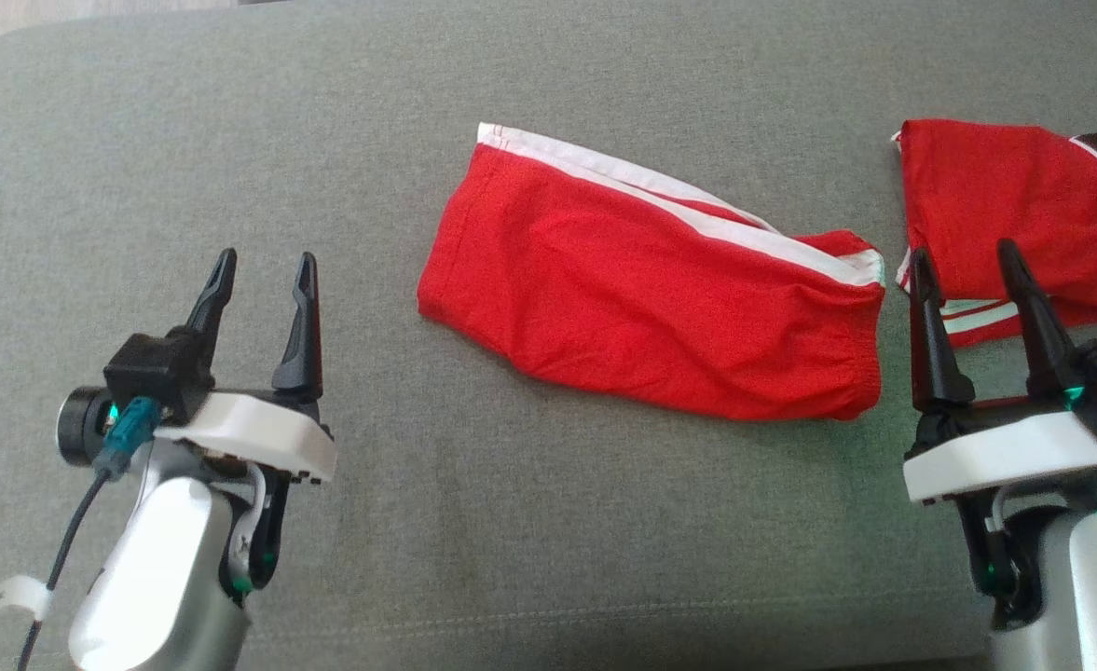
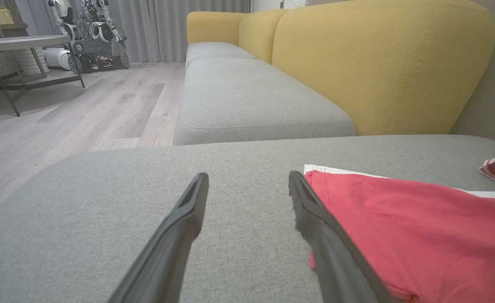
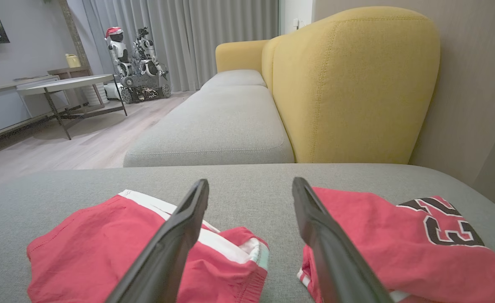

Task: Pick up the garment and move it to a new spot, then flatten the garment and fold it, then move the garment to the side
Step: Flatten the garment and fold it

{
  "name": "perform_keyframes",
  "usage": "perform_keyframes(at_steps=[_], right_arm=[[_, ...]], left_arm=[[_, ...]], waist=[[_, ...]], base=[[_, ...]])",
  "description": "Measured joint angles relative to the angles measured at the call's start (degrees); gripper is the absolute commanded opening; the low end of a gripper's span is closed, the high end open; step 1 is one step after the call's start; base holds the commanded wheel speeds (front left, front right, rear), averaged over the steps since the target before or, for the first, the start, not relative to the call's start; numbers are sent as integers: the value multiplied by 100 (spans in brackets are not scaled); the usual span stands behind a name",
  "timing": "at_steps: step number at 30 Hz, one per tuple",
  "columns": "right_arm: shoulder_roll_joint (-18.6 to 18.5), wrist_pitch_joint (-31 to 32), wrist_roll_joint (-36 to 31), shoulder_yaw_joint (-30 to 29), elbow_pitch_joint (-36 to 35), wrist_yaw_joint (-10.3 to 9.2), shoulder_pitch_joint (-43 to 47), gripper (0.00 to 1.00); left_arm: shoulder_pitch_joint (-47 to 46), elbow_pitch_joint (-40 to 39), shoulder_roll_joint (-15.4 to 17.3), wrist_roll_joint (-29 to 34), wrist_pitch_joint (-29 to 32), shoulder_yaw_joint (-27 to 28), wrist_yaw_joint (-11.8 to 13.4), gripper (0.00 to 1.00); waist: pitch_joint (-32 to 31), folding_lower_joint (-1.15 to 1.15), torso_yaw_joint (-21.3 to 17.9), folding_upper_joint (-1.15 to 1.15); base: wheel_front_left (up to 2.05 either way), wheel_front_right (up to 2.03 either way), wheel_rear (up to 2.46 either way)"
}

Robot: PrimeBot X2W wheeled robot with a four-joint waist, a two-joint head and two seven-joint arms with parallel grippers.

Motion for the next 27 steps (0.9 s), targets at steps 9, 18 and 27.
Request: perform_keyframes(at_steps=[9,18,27], right_arm=[[0,-1,49,-4,0,0,0,100],[0,-82,280,-56,4,0,-99,100],[0,-290,476,9,103,0,-409,100]], left_arm=[[-6,-123,47,-10,78,-36,-8,100],[-1049,45,-82,-9,389,-471,-515,100],[-2054,1604,-497,-224,886,-820,-1085,100]], waist=[[29,0,3,0],[435,0,-45,0],[886,0,-261,0]], base=[[0,0,0],[0,0,0],[0,0,0]])
